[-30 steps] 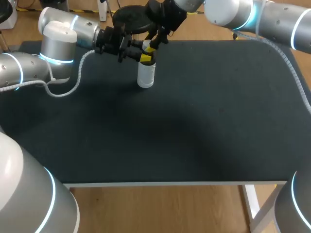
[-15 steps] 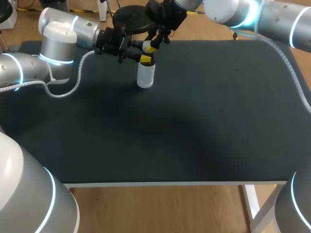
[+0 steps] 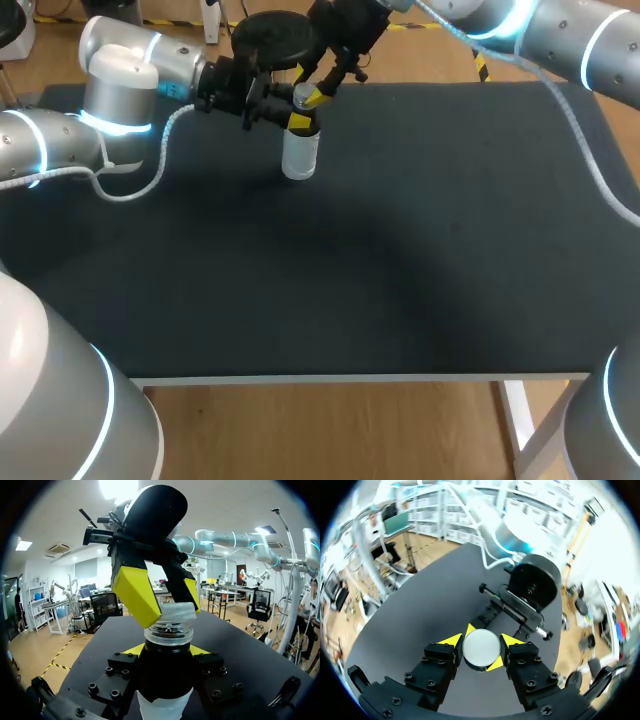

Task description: Unscrew the bottle cap

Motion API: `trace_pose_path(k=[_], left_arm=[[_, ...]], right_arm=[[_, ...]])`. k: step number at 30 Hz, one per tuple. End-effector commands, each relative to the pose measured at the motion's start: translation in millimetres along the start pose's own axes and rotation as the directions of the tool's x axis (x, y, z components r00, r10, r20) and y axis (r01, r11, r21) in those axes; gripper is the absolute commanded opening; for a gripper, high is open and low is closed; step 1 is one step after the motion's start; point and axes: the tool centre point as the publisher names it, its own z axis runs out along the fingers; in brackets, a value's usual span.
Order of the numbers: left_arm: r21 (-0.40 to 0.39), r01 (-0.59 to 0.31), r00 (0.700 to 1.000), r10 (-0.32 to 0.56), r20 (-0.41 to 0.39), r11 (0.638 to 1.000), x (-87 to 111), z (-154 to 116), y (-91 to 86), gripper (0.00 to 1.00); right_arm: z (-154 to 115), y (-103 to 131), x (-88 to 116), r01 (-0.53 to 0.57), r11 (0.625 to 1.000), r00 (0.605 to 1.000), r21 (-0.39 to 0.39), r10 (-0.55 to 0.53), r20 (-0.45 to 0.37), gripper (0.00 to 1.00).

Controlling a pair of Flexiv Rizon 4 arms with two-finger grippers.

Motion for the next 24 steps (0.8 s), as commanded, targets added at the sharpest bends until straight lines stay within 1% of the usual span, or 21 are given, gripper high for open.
trace_pose_path(k=[1, 5, 10, 16, 19, 24], left_arm=[[-0.001, 0.002, 1.0, -0.002, -0.002, 1.0, -5.9, -1, 0.0, 0.0], [-0.001, 0.002, 1.0, -0.002, -0.002, 1.0, -5.9, -1, 0.0, 0.0], [-0.001, 0.002, 1.0, -0.002, -0.002, 1.0, -5.9, -1, 0.0, 0.0], [-0.001, 0.002, 1.0, -0.002, -0.002, 1.0, -5.9, -1, 0.0, 0.0], [-0.001, 0.002, 1.0, -0.002, -0.002, 1.0, -5.9, -1, 0.0, 0.0], [-0.001, 0.002, 1.0, -0.002, -0.002, 1.0, -5.9, -1, 0.0, 0.0]], right_arm=[[0, -3, -3, 0.112, 0.991, 0.978, -0.077, -0.124, -0.165, 0.0], [0, -3, -3, 0.171, 0.979, 0.961, -0.111, -0.191, -0.201, 0.0], [-1, -2, -3, 0.231, 0.96, 0.939, -0.159, -0.263, -0.223, 0.0], [-6, -1, -4, 0.282, 0.942, 0.911, -0.183, -0.322, -0.256, 0.0], [-11, 2, -4, 0.294, 0.939, 0.906, -0.178, -0.333, -0.26, 0.0], [-19, 7, -3, 0.294, 0.946, 0.903, -0.138, -0.322, -0.284, 0.0]])
